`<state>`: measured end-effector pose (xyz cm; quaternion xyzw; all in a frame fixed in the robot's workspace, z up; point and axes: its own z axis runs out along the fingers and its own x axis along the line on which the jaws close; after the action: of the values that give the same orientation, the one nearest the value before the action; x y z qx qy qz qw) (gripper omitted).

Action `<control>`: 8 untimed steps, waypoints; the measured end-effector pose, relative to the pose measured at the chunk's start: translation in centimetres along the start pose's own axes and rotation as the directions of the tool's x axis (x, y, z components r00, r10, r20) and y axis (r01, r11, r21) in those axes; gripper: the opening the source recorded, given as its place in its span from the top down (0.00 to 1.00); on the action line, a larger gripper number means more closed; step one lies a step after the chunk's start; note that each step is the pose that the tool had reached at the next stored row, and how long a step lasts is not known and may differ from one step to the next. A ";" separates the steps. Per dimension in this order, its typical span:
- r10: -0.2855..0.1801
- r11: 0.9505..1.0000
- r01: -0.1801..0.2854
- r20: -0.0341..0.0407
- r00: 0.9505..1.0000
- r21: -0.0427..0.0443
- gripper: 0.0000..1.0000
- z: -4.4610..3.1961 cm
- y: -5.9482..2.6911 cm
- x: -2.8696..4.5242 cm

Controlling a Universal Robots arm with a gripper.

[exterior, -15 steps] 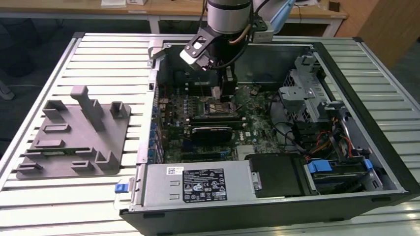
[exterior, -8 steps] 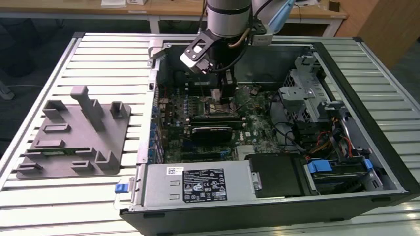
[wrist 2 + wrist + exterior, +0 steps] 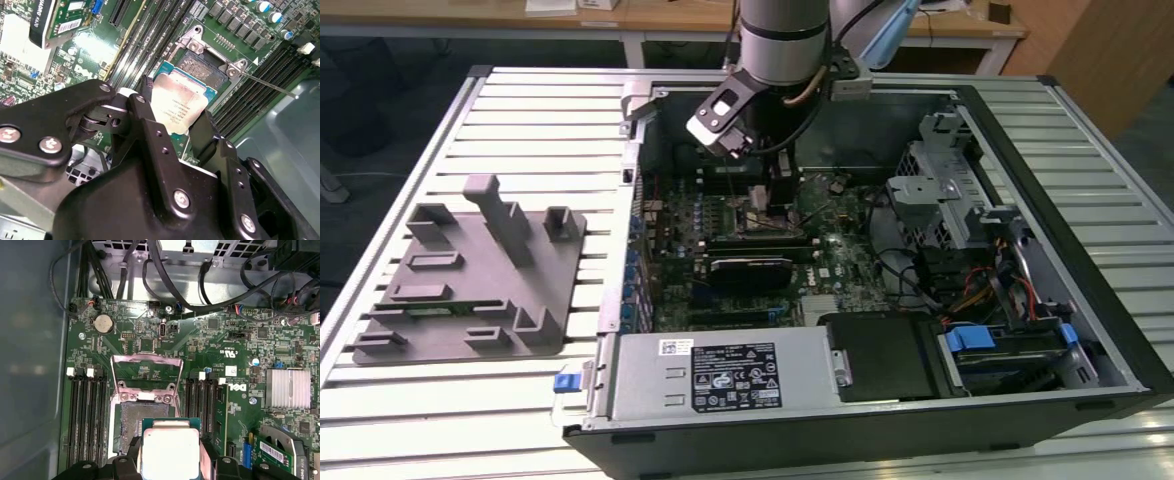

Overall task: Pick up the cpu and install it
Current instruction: 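Place the cpu into insertion slot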

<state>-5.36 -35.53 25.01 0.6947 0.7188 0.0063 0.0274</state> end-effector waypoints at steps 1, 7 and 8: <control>0.000 1.000 0.000 0.000 1.000 0.000 0.46 0.13 -0.01 0.00; 0.000 1.000 0.000 0.000 1.000 0.000 0.46 0.74 -0.04 0.03; 0.000 1.000 0.000 0.000 1.000 0.000 0.46 0.78 -0.04 0.05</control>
<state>-5.36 -35.50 24.24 0.6947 0.7187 0.0062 0.0274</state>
